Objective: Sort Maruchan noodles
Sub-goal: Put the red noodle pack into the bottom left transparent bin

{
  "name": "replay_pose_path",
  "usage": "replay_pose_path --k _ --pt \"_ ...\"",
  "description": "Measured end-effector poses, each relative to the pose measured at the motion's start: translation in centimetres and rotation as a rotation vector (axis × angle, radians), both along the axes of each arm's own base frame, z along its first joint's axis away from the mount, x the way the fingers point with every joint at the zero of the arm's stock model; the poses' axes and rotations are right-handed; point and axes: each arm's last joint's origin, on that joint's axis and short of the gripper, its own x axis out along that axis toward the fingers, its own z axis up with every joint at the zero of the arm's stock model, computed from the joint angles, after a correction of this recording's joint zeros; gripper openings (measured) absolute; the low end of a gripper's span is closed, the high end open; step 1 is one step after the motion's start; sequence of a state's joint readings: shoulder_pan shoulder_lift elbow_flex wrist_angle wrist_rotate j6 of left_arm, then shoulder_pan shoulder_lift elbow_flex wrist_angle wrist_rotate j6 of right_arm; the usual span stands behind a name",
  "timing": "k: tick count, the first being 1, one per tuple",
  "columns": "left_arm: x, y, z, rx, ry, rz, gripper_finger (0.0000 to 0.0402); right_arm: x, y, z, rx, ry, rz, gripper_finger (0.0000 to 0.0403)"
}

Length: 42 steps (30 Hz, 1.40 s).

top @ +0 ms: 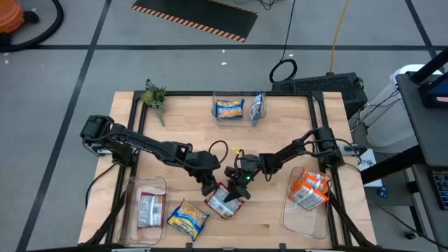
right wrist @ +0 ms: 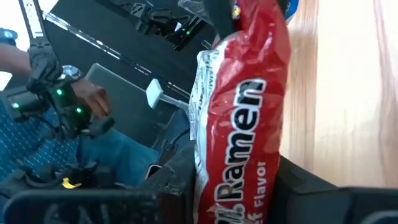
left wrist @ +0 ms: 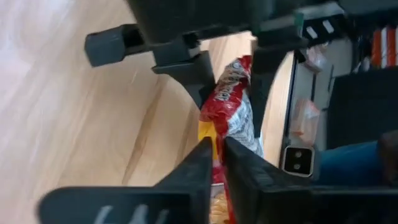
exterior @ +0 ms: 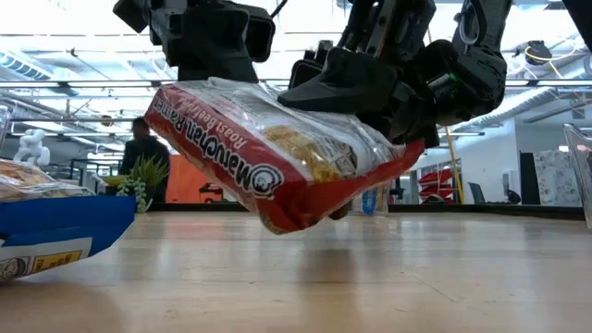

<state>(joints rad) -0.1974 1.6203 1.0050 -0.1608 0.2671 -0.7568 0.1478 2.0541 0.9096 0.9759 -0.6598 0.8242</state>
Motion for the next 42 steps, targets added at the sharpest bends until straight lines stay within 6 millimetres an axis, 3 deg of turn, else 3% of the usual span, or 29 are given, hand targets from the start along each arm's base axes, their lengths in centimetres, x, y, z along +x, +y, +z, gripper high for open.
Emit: replay_pose_path --k 6,11,25,33,42 --pt "-0.1 0.1 0.4 -0.144 0.059 0.032 0.0136 0.0 -0.1 1.1 0.061 0.027 -0.017 0.0125" --pt "-0.4 0.2 1.3 -0.256 0.081 0.040 0.0193 -0.2 -0.1 3.1 0.045 -0.016 -0.021 0.0105" --pt "-3.3 2.6 8.1 -0.292 -0.162 0.144 0.0208 -1.7 -0.6 7.3 -0.076 -0.023 -0.096 0.0103" --pt "-3.7 1.7 8.6 -0.320 -0.166 0.142 0.0214 -2.1 -0.8 9.5 -0.096 -0.100 -0.173 0.0105" --pt "-3.9 -1.0 8.4 -0.226 -0.215 0.162 0.0340 -2.3 -0.8 10.0 -0.106 -0.121 -0.172 0.0100"
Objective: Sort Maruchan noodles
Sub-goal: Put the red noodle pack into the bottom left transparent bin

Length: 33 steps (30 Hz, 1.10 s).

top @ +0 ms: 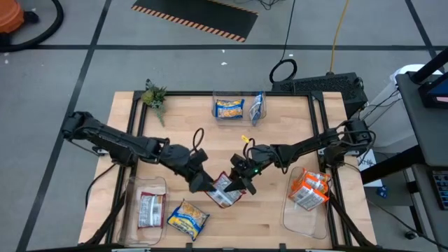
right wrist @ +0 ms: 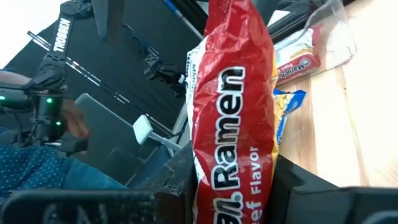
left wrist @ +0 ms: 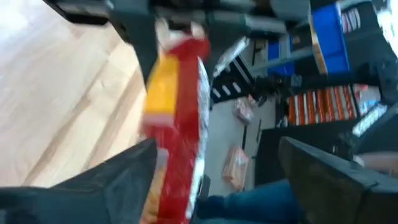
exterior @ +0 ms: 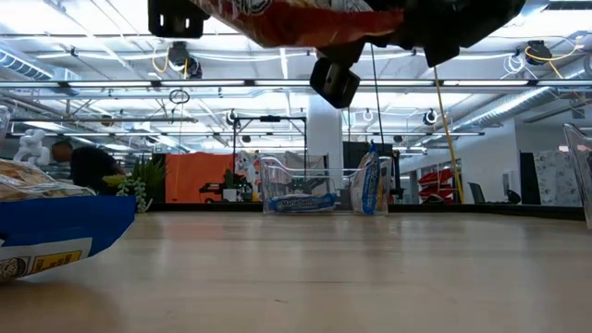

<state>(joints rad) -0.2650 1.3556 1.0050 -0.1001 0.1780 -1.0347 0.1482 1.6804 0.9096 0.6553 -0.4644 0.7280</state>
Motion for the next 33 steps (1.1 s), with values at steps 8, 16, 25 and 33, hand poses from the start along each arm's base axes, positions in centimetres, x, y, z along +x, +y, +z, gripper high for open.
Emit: replay_pose_path --k 8,16,25,33 --pt "0.5 -1.6 -1.6 0.071 0.030 -0.067 0.0365 0.0 0.2 0.1 -0.027 -0.026 0.010 0.0101" --pt "2.7 -2.3 -3.5 0.034 0.010 -0.059 0.0365 -0.1 0.2 -0.2 -0.044 -0.011 0.017 0.0101" --pt "2.6 -2.1 -5.4 0.094 0.148 -0.027 0.0365 -0.2 1.1 -0.3 -0.056 -0.008 0.012 0.0101" --pt "3.8 -2.6 -3.8 -0.001 -0.066 -0.066 0.0365 -0.3 1.5 0.3 -0.044 -0.057 0.031 0.0102"
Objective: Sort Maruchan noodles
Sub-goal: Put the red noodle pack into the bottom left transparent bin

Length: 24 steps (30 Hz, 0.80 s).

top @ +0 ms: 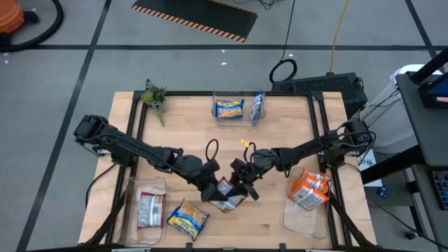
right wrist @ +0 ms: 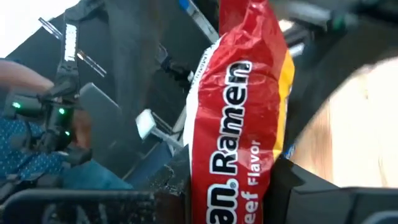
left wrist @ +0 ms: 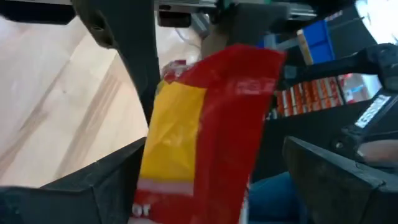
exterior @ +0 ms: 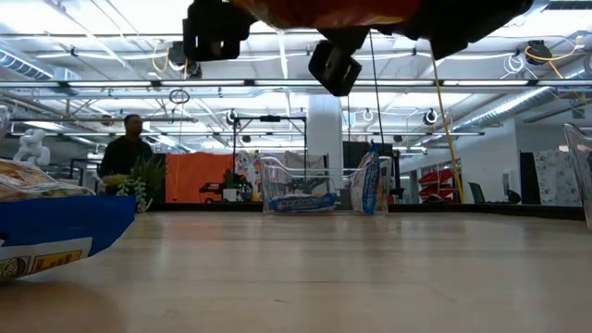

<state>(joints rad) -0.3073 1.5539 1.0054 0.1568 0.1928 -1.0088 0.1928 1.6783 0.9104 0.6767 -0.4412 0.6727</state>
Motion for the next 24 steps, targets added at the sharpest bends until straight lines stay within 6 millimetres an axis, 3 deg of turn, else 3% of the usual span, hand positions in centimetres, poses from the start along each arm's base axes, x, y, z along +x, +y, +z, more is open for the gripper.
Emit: replay_pose_path --k 7,24 --pt "-0.3 0.2 -0.9 0.025 0.097 0.020 0.0346 0.1 -0.1 0.2 0.002 -0.026 -0.047 0.0103" --pt "-0.5 0.1 -1.1 0.085 0.096 -0.024 0.0157 0.1 -0.2 0.1 0.019 0.000 -0.062 0.0122"
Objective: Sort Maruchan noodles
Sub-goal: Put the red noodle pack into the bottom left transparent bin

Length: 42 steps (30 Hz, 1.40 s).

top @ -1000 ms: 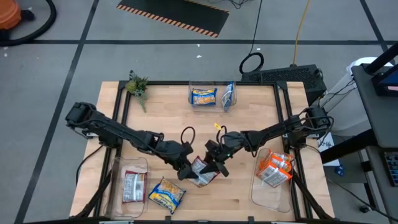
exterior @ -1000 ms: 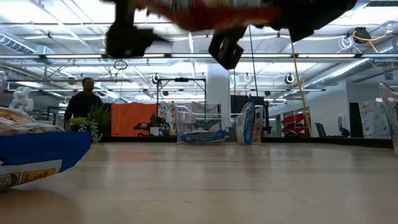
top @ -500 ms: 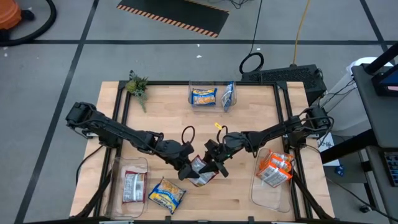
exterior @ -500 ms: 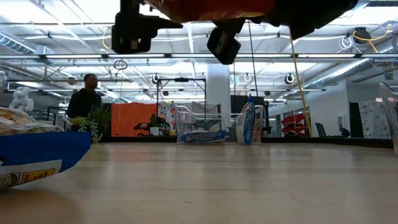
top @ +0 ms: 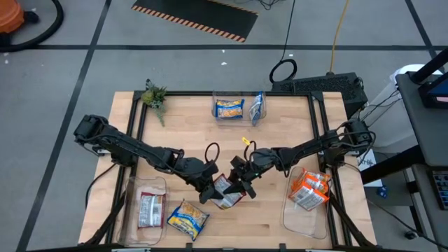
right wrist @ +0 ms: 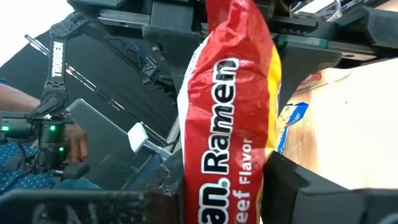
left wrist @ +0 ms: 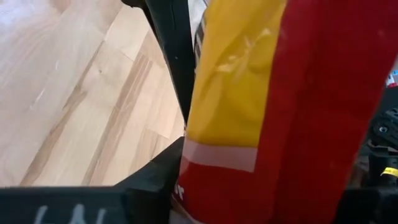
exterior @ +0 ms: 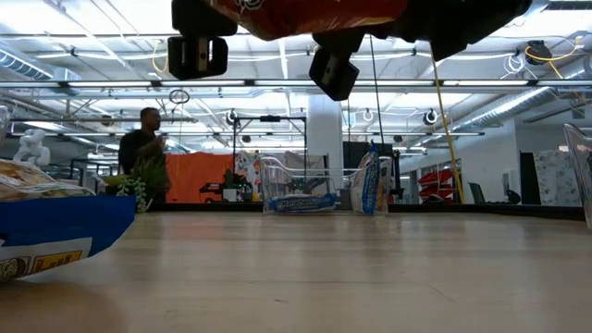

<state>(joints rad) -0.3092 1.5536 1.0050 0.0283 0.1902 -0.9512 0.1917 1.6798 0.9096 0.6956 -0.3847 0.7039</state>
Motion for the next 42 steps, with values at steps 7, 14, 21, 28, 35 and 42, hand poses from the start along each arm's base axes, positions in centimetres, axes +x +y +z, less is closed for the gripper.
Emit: replay_pose_path --k 7,14,21,28,35,42 --pt "0.0 -0.1 0.1 -0.023 0.002 -0.002 0.0152 0.0 0.0 0.1 0.026 0.011 -0.004 0.0136" --pt "-0.4 -0.4 0.4 -0.098 0.023 -0.127 0.0152 -0.5 -0.2 1.3 0.049 0.008 -0.028 0.0155" --pt "-1.9 -0.2 1.8 -0.135 0.046 -0.242 0.0152 -1.4 -0.8 2.0 0.014 0.069 -0.041 0.0181" --pt "-4.8 0.5 3.7 -0.134 0.120 -0.293 0.0152 -2.2 -1.2 2.3 -0.036 0.124 -0.040 0.0185" --pt "-8.4 1.3 5.5 -0.164 0.240 -0.255 0.0152 -2.3 -1.1 2.1 -0.021 0.158 -0.039 0.0185" --pt "-13.4 0.0 8.3 -0.211 0.250 -0.278 0.0152 -2.4 -0.9 1.7 -0.030 0.189 -0.032 0.0185"
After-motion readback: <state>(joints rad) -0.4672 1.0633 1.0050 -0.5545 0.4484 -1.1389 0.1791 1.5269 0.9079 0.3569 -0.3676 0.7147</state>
